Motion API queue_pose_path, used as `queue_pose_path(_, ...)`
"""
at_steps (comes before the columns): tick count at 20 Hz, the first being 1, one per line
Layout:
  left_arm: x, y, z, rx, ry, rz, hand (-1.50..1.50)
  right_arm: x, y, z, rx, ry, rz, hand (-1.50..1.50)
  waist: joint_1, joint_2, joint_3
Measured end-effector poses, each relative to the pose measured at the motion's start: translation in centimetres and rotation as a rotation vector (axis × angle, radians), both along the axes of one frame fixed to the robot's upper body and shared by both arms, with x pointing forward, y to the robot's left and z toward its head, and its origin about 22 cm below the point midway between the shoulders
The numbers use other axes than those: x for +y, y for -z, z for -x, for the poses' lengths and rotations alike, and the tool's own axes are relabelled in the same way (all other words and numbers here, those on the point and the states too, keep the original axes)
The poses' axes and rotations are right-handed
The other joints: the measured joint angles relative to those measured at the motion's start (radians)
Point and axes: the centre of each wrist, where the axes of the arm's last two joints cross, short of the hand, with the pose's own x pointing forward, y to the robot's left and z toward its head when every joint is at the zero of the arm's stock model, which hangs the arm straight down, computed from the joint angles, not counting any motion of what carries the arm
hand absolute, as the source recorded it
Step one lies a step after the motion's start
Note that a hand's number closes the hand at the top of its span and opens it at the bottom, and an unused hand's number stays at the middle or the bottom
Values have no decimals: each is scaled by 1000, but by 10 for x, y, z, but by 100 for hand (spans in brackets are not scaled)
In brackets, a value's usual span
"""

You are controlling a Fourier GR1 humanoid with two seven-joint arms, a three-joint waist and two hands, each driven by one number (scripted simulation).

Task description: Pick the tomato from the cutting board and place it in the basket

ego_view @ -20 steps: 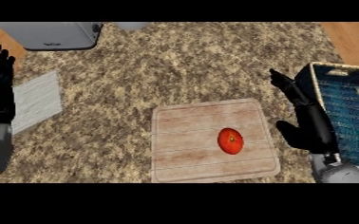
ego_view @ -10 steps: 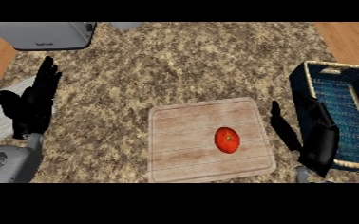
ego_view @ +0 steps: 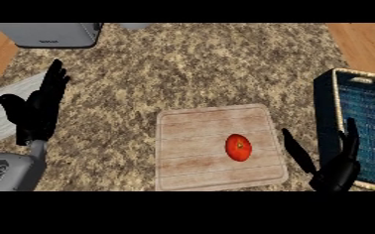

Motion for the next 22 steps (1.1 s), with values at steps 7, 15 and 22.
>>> queue_pose_path(7, -1, -6, -3, -8, 8, -3, 0, 6, 11, 24, 238, -165, 33, -150, 12, 0, -36)
queue_pose_path(15, -2, -8, -3, -5, 7, -1, 0, 21, -4, 48, 458, -240, -36, -150, 4, -7, -37)
queue_pose_path(22, -2, -5, 1, 14, 11, 4, 0, 46, -44, 59, 578, -157, -175, -150, 3, -3, -8)
